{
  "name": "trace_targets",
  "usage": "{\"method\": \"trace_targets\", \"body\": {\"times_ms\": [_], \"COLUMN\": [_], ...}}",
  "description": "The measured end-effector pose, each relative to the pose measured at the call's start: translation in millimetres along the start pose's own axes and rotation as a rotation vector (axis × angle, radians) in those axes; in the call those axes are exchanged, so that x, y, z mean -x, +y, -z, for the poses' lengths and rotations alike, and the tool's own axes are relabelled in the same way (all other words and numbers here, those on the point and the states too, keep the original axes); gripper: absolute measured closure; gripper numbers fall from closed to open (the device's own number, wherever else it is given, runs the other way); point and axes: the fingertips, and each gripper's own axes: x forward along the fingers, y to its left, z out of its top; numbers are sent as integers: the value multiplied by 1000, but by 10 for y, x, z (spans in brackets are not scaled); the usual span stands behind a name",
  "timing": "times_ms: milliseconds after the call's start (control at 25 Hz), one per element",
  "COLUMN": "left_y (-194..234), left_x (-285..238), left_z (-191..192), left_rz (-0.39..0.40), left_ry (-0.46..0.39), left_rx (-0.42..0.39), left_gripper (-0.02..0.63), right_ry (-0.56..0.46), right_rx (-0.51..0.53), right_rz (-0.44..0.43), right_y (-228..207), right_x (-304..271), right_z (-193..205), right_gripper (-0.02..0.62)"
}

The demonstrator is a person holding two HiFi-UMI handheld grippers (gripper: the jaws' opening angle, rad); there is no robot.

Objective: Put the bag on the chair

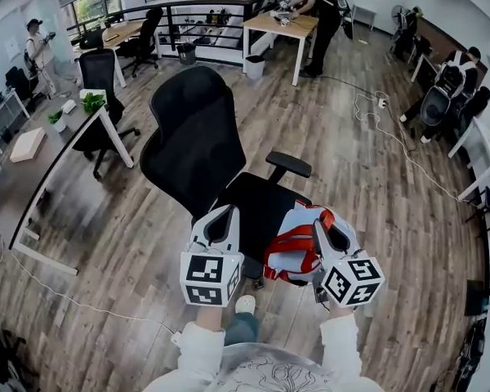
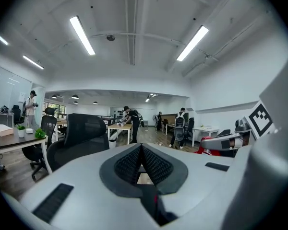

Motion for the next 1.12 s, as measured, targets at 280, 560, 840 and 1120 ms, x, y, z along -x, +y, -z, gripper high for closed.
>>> {"method": "trace_targets", "body": {"times_ms": [280, 560, 840, 1120], "left_y": [428, 846, 971, 1104], "left_x": [-587, -934, -1203, -1330], "left_z": [-62, 48, 263, 441], "left_rz": [10, -15, -11, -27], "left_ry": [11, 33, 84, 121], "left_rx": [16, 25, 37, 54], "left_gripper": [600, 600, 600, 600], "right_ry": [25, 73, 133, 204], "right_rx": [8, 2, -20, -28], "right_rz": [10, 0, -25, -47], "right_y": [-113, -180, -256, -304], "right_x": [-734, -1282, -1670, -1960], "right_z": [-82, 42, 239, 445], "right_gripper": [537, 537, 537, 537]}}
